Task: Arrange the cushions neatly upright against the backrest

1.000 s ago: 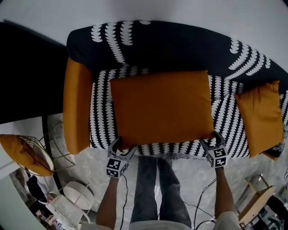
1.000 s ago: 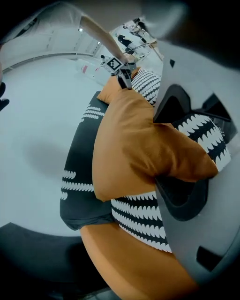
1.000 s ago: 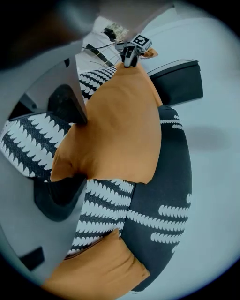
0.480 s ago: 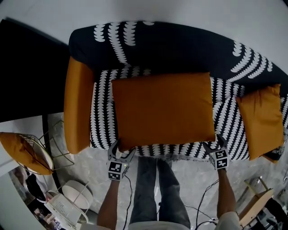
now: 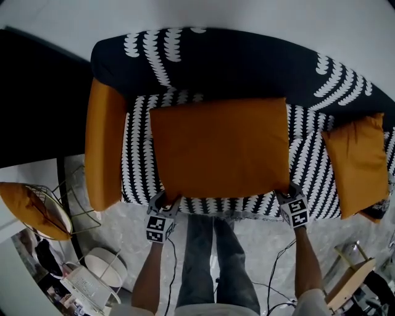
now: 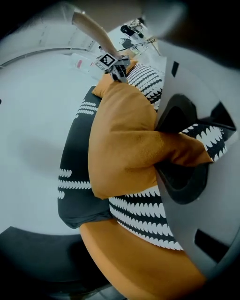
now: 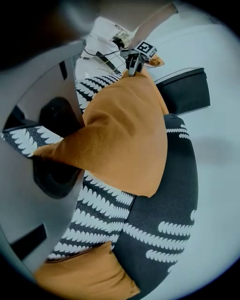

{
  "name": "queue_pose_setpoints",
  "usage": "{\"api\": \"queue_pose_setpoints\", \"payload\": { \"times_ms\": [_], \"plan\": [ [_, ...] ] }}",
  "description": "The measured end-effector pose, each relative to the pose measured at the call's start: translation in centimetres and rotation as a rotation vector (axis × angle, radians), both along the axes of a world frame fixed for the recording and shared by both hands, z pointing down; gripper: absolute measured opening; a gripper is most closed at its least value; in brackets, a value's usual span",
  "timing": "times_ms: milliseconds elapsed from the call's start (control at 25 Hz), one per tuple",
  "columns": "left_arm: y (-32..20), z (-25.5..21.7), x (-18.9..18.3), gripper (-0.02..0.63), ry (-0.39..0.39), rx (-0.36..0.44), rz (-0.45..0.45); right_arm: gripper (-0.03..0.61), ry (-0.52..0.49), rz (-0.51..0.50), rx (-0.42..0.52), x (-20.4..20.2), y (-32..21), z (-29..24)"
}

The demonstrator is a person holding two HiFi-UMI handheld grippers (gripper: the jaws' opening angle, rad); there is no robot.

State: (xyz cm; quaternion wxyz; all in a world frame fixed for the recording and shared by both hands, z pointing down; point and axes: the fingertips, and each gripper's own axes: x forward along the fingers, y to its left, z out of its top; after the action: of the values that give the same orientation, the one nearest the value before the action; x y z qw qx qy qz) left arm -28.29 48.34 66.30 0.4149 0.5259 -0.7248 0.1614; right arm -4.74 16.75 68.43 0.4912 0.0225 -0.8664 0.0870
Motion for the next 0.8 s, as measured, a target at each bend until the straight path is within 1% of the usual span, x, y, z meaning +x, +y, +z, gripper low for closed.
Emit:
{"api": "queue_pose_setpoints", "payload": {
  "times_ms": [80, 160, 280, 440, 600, 720, 800],
  "plan": [
    [0.1, -0.6, -0.4, 0.179, 0.003, 0.02, -0.003, 0.127, -0.023, 0.001, -0.006, -0.4, 0.5, -0.9],
    [0.5, -1.2, -1.1, 0.176, 0.0, 0.029, -0.008, 0.124, -0.042, -0.005, -0.009, -0.6, 1.6, -1.9],
    [1.1, -2.4, -1.7, 0.172, -0.014, 0.037, -0.007, 0.124, -0.056, -0.001, -0.02, 0.4, 3.6, -3.2],
    [1.7, -4.6, -0.6, 0.17, -0.011, 0.036, -0.011, 0.124, -0.069, 0.038, -0.044, 3.0, 5.8, -6.0],
    [3.2, -6.8, 0.7, 0.17, 0.001, 0.038, -0.014, 0.121, -0.075, 0.083, -0.06, 5.0, 8.1, -8.6],
    [4.3, -8.8, 1.6, 0.17, 0.004, 0.045, -0.004, 0.12, -0.082, 0.103, -0.063, 5.8, 9.1, -10.8],
    [4.5, -10.5, 1.7, 0.17, -0.012, 0.061, -0.004, 0.118, -0.103, 0.107, -0.06, 5.7, 9.2, -12.5]
  ]
}}
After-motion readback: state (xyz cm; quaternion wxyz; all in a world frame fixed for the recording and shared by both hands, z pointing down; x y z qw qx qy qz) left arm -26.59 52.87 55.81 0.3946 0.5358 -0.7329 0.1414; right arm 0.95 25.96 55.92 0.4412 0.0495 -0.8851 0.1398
